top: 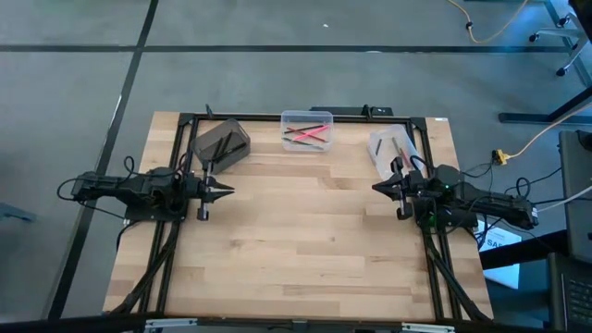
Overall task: Sort crayons/erasers/pens/pencils in bins
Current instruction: Return to Home Position
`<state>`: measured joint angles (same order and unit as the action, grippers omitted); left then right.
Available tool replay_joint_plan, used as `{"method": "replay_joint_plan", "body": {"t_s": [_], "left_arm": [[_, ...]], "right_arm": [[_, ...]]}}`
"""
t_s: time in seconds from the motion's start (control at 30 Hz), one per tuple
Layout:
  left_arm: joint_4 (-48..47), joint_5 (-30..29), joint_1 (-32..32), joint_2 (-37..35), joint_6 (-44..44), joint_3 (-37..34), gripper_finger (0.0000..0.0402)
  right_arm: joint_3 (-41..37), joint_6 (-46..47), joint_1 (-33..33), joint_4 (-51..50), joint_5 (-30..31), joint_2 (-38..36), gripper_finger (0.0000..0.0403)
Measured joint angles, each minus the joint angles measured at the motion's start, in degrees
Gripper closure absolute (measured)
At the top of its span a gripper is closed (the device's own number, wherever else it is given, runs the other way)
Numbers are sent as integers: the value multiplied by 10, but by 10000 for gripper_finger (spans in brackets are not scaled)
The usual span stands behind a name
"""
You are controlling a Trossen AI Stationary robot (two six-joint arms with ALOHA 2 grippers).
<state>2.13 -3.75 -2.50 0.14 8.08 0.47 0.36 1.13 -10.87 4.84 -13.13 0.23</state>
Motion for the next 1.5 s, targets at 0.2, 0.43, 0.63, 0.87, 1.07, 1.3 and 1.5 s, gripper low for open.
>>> {"method": "replay_joint_plan", "body": {"t_s": [0.2, 0.43, 0.63, 0.87, 1.07, 1.3, 1.5], "left_arm": [[0, 0, 0, 0, 0, 0, 381], [0, 0, 0, 0, 0, 0, 395], [0, 0, 0, 0, 0, 0, 401], [0, 0, 0, 0, 0, 0, 387], [0, 0, 0, 0, 0, 0, 375], [0, 0, 0, 0, 0, 0, 365], [0, 0, 0, 0, 0, 0, 362]], "right_arm": [[0, 1, 0, 0, 0, 0, 380], [0, 1, 0, 0, 0, 0, 380], [0, 0, 0, 0, 0, 0, 380], [0, -1, 0, 0, 0, 0, 380], [0, 0, 0, 0, 0, 0, 380], [0, 1, 0, 0, 0, 0, 380], [0, 0, 0, 0, 0, 0, 380]]}}
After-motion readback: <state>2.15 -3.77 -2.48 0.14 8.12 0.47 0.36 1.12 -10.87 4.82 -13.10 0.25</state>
